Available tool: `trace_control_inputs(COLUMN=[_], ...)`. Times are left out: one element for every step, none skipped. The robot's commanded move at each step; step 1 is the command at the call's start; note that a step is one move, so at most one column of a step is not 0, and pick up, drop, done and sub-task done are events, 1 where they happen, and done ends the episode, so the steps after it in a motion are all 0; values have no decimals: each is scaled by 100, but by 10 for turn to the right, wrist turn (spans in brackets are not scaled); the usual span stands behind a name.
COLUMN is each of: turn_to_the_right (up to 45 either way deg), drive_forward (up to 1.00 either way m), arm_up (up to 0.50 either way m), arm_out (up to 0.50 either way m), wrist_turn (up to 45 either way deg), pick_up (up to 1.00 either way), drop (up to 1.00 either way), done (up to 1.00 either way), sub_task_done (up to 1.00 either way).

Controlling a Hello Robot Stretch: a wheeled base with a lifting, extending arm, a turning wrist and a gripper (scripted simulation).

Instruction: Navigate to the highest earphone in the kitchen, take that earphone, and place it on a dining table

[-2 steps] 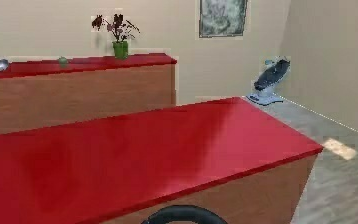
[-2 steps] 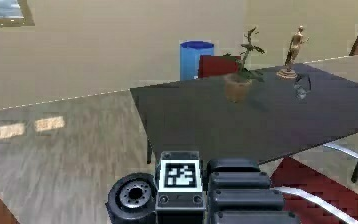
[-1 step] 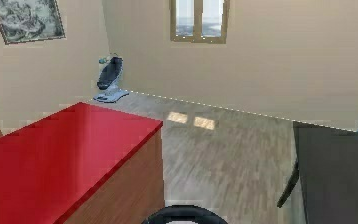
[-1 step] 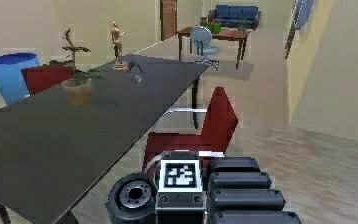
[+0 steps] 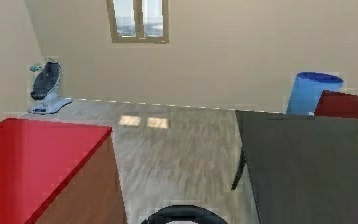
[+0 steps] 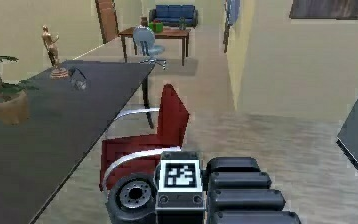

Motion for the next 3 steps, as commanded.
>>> trace_control_inputs(turn_to_the_right=[0, 60, 0], drive_forward=[5, 0, 100], arm_up=[0, 0, 0], arm_out=[0, 0, 0], wrist_turn=[0, 0, 0], pick_up=[0, 0, 0], drop=[0, 0, 0], done=[0, 0, 0], sub_task_done=[0, 0, 0])
